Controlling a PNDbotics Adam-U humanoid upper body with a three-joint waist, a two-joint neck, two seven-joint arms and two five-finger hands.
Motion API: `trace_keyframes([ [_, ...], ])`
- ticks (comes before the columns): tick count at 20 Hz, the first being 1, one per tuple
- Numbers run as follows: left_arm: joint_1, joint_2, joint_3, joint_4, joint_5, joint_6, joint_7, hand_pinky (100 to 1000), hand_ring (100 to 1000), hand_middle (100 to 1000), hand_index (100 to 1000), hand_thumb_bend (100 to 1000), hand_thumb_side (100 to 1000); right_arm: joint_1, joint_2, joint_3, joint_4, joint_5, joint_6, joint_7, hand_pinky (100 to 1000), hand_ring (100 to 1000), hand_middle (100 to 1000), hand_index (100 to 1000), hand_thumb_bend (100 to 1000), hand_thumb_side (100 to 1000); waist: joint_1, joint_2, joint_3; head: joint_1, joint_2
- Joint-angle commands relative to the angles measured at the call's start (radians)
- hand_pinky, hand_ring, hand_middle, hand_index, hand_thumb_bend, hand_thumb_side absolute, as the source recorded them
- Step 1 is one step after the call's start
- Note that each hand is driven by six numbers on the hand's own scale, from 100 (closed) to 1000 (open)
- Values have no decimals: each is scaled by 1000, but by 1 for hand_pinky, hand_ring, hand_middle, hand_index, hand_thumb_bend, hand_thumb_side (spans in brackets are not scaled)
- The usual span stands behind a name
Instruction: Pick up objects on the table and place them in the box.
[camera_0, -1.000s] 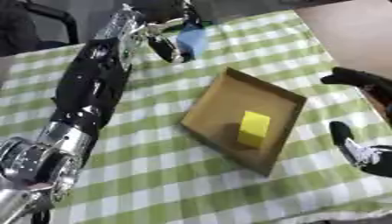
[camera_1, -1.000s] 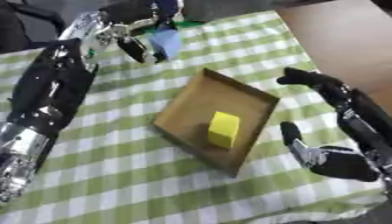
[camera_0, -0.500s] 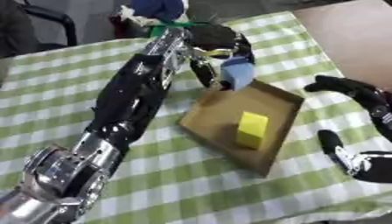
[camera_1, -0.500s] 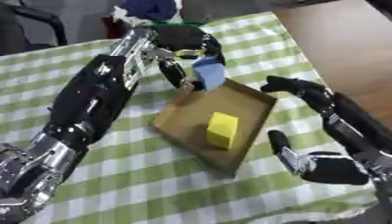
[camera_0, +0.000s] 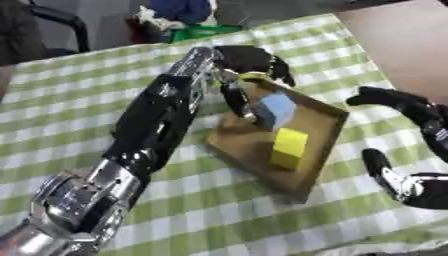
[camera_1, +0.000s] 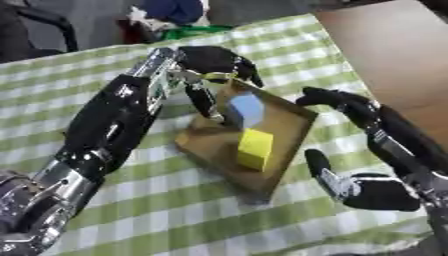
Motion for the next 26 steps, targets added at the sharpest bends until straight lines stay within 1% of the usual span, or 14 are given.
trace_keyframes([
  [1, -14, 32, 10, -43, 28, -68, -78, 816, 754, 783, 893, 634, 370, -8, -7, -6, -21, 0, 3, 0, 915, 885, 831, 1000, 100, 539, -12, -15, 3, -2, -7],
  [4, -7, 59, 30, -112, 101, -49, -50, 803, 738, 763, 882, 607, 370, -5, -7, -9, -21, 3, 6, -2, 915, 885, 831, 1000, 100, 540, -12, -15, 9, -4, -6],
  [8, 26, 140, 58, -279, 288, 5, -7, 786, 723, 739, 868, 563, 384, 1, -11, -21, -21, 8, 12, -13, 914, 885, 831, 1000, 100, 531, -15, -17, 26, -8, -6],
  [9, 46, 168, 65, -329, 342, 23, 1, 775, 717, 733, 865, 533, 397, 3, -13, -26, -21, 9, 14, -19, 914, 885, 831, 1000, 100, 526, -16, -17, 32, -10, -7],
  [10, 71, 194, 73, -379, 398, 45, 10, 768, 713, 728, 863, 489, 407, 5, -15, -31, -21, 10, 16, -25, 914, 884, 830, 1000, 100, 525, -17, -17, 38, -12, -7],
  [11, 98, 217, 81, -425, 454, 71, 17, 749, 703, 716, 859, 399, 423, 7, -16, -36, -21, 11, 17, -30, 914, 883, 830, 1000, 100, 523, -18, -18, 43, -13, -7],
  [12, 138, 243, 95, -476, 514, 103, 34, 742, 701, 713, 856, 381, 440, 11, -17, -42, -21, 12, 19, -38, 913, 883, 830, 1000, 100, 521, -19, -18, 51, -14, -7],
  [13, 178, 263, 106, -525, 570, 137, 48, 727, 696, 706, 852, 350, 478, 15, -18, -47, -21, 14, 20, -44, 913, 882, 830, 1000, 100, 519, -20, -18, 58, -13, -6],
  [16, 322, 304, 153, -658, 732, 250, 117, 695, 683, 688, 837, 302, 492, 25, -19, -58, -21, 18, 21, -66, 911, 878, 826, 1000, 100, 508, -26, -19, 84, -13, 0],
  [18, 407, 309, 180, -723, 829, 311, 169, 678, 675, 676, 826, 272, 493, 29, -18, -62, -21, 21, 21, -80, 909, 875, 822, 1000, 100, 498, -28, -20, 92, -11, 3],
  [20, 479, 298, 200, -772, 905, 352, 211, 667, 669, 664, 818, 252, 498, 35, -12, -67, -21, 21, 23, -97, 907, 870, 816, 1000, 100, 493, -30, -19, 99, -5, 5],
  [22, 536, 281, 213, -813, 948, 376, 231, 660, 665, 658, 814, 242, 508, 39, -8, -69, -21, 22, 25, -111, 906, 866, 812, 1000, 100, 486, -31, -19, 106, 6, 10],
  [26, 636, 235, 240, -876, 999, 415, 255, 641, 646, 636, 803, 216, 521, 49, 2, -74, -21, 22, 27, -143, 903, 857, 800, 1000, 100, 474, -36, -18, 119, 36, 25],
])
